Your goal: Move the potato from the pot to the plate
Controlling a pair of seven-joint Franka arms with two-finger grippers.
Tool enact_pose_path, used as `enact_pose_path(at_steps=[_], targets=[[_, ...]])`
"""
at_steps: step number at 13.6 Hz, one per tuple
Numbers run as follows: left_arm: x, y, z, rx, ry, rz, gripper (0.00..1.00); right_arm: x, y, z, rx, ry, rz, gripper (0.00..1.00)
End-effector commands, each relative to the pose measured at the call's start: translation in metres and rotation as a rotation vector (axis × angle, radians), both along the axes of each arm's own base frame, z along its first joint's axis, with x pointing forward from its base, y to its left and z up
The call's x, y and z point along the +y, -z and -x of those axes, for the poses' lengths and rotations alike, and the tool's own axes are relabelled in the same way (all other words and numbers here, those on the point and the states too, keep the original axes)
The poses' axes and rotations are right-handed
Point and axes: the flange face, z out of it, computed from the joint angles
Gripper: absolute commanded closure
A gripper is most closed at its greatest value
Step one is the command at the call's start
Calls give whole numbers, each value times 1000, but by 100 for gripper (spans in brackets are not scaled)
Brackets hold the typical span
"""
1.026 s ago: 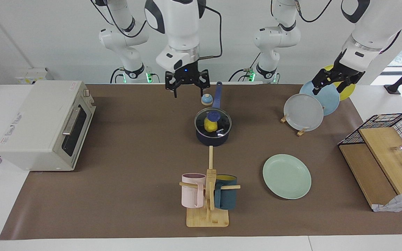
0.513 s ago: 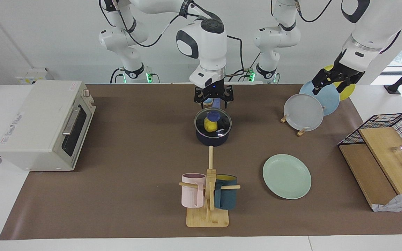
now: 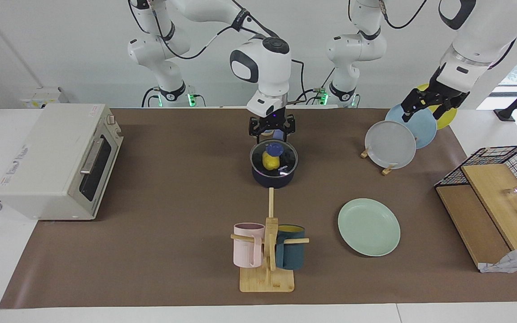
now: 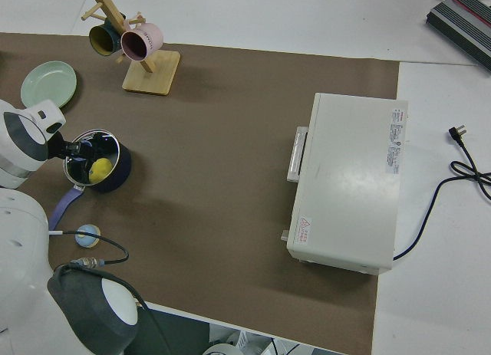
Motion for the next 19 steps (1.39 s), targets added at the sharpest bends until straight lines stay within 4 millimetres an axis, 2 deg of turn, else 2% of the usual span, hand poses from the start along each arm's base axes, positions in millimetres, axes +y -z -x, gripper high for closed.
enact_pose_path(at_steps=[1, 10, 14, 16, 19], targets=[[3, -2, 8, -2, 3, -15, 0, 4, 11, 6, -28, -24, 11, 0], [3, -2, 7, -8, -5, -14, 0, 3, 12, -3, -56, -46, -13, 0], [2, -2, 7, -8, 5, -13, 0, 4, 11, -5, -68, -49, -27, 9], [2, -2, 7, -8, 9, -15, 0, 4, 12, -5, -67, -50, -26, 21], [3, -1, 7, -8, 1, -15, 0, 3, 12, -6, -67, -71, -22, 47]])
